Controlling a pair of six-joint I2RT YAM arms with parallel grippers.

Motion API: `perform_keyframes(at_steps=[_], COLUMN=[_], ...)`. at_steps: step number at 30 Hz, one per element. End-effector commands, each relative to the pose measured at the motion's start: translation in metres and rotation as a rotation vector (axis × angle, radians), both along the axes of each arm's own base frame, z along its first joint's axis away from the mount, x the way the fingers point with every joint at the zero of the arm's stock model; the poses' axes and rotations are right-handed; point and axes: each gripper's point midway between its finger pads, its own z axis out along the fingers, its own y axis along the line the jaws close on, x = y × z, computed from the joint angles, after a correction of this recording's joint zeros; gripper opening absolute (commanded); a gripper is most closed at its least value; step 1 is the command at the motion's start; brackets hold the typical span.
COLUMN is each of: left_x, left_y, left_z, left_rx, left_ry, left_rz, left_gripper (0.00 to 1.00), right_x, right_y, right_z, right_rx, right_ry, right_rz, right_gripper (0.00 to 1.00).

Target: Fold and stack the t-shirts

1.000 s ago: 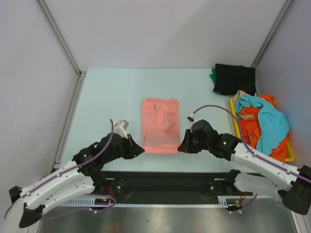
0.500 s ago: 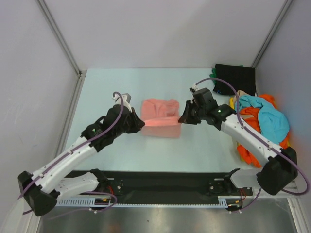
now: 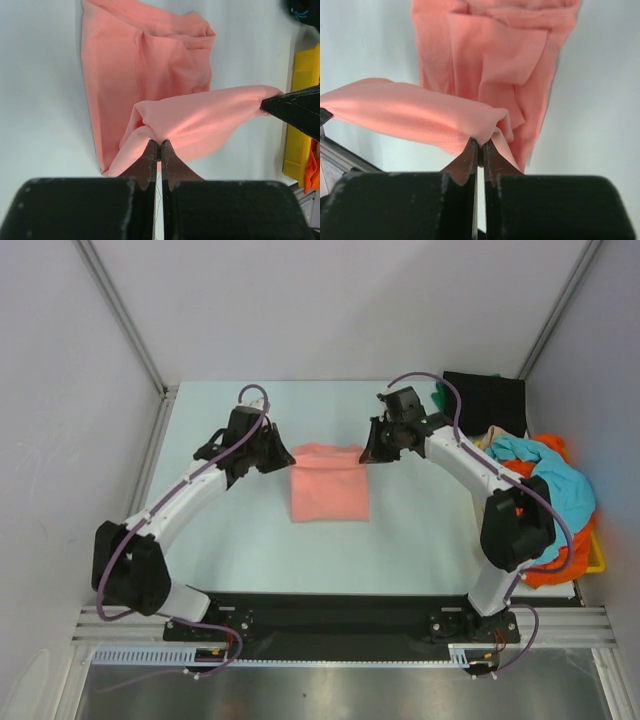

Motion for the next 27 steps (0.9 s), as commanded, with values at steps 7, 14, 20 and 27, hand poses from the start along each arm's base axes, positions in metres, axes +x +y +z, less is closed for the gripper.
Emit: perform_keyframes(at_steps=[7, 14, 20, 27], left_x=[0.094, 0.142, 0.173, 0.185], left_y=[0.018, 0.021, 0.025, 0.035], left_z=[-0.001, -0.022, -0.058, -0.053], left_rx=[0.022, 0.026, 0.060, 0.093], left_ry=[0.000, 0.042, 0.127, 0.135], left_rz=[0.036, 0.047, 0.055, 0.080], left_gripper=[0.00, 0.00, 0.00, 0.71], right_x=[0.078, 0.110, 0.135, 0.156], right_y=[-0.025, -0.024, -0.018, -0.030], right_z=[-0.013, -0.039, -0.055, -0.059], right_rx=[-0.097, -0.087, -0.054, -0.049], right_ry=[-0.013, 0.036, 0.046, 0.049], right_rz=[-0.064, -0.070, -0.065, -0.067], right_gripper=[0.00, 0.00, 0.00, 0.73])
